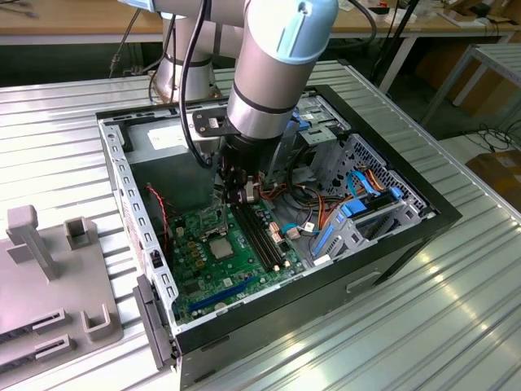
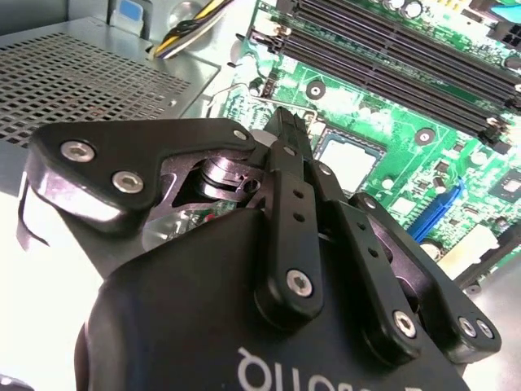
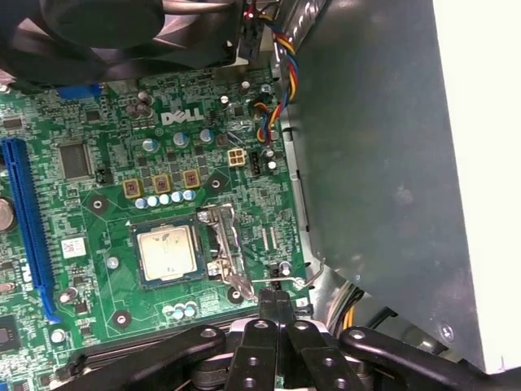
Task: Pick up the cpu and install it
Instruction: 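Close the cpu cover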
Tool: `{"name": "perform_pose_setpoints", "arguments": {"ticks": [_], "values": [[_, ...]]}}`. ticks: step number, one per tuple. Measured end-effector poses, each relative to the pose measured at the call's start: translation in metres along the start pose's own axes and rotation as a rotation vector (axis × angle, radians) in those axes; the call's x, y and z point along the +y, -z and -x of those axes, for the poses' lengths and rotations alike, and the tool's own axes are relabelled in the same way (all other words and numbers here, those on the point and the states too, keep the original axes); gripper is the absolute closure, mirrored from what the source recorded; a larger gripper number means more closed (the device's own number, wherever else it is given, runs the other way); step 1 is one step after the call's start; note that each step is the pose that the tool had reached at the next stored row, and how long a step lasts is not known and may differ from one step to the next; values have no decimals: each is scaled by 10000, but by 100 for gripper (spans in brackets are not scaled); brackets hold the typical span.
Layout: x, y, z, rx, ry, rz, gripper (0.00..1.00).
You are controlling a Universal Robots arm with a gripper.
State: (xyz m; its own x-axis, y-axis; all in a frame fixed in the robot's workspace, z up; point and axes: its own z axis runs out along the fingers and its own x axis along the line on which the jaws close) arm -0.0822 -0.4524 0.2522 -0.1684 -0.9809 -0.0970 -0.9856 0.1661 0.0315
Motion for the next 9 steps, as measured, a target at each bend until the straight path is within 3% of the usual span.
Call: {"name": "perform_pose_setpoints", "arguments": {"ticks": [3, 9], "values": [[0, 1, 0, 105, -1, -18, 89], [0, 2, 0, 252, -3, -43, 89]]}}
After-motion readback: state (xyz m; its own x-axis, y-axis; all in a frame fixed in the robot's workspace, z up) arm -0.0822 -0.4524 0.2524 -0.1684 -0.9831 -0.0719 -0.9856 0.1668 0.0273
